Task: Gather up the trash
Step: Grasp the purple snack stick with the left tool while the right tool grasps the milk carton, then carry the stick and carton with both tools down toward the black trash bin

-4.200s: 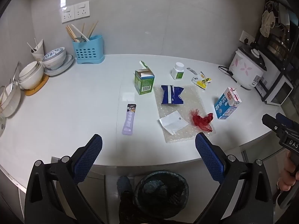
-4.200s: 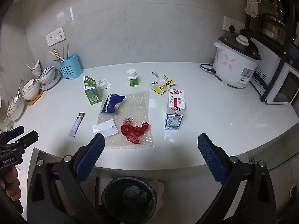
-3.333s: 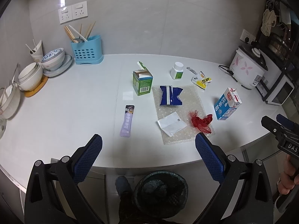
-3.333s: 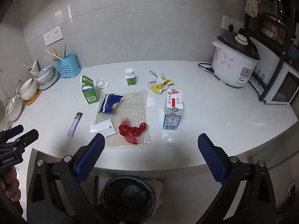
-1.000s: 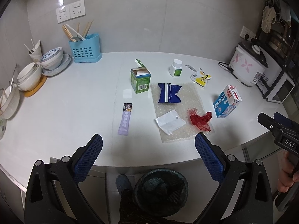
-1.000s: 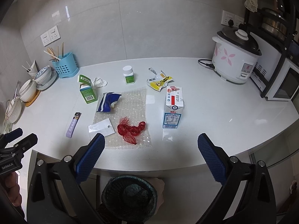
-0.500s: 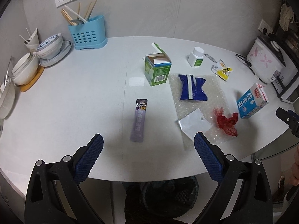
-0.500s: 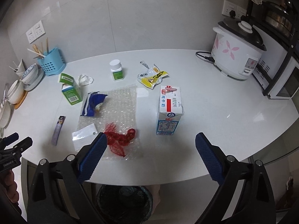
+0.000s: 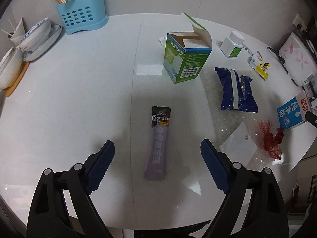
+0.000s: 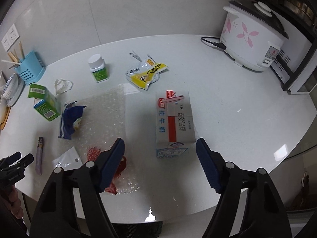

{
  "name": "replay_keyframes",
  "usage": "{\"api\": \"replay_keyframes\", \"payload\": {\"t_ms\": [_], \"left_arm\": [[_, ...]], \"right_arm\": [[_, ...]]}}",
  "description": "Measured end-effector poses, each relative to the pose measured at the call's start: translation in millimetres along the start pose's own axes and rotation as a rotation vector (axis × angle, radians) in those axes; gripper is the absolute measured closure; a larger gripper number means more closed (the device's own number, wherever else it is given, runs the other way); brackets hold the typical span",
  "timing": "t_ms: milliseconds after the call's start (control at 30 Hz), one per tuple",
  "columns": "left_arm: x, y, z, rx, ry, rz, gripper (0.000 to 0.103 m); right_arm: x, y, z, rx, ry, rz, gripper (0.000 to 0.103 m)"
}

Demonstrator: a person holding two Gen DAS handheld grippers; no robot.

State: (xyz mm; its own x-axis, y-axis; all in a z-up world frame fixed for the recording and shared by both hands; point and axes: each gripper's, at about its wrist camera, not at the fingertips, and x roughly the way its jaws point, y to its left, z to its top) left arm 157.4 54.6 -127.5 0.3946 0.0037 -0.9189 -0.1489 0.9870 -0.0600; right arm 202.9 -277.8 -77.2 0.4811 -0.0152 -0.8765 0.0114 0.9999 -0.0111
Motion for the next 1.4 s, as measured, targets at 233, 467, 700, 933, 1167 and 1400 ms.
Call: {"api": "replay_keyframes", "payload": {"t_ms": [233, 467, 700, 933, 1167, 1400], "left_arm": [[22.6, 2.3, 2.4, 0.004, 0.045, 0.008, 0.024], [37.7, 2.0, 1.6, 0.009, 0.086, 0.019, 0.041], [40.3, -1.7, 4.5, 0.017, 0.102, 0.067, 0.076], [38.7, 1.2, 8.2, 0.016, 0.1, 0.078, 0.093], [22.3, -1.1, 6.6, 0.025, 0.077, 0.063, 0.095], [-1.8, -5.4, 4.9, 0.033, 0.033, 0.055, 0.095]], "right_arm": [[18.4, 0.4, 2.4, 0.023, 0.025, 0.005, 0.039], [34.5, 2.7, -1.1, 0.04, 0.015, 0.003, 0.039], [46.5, 2.7, -1.5, 0.053, 0.024, -0.004, 0.062], [44.8, -0.3, -3.0, 0.066, 0.008, -0.011, 0.063], [27.6, -4.0, -4.0, 0.068, -0.021, -0.002, 0.063], [6.2, -8.0, -8.4, 0.072, -0.055, 0.008, 0.063]]}}
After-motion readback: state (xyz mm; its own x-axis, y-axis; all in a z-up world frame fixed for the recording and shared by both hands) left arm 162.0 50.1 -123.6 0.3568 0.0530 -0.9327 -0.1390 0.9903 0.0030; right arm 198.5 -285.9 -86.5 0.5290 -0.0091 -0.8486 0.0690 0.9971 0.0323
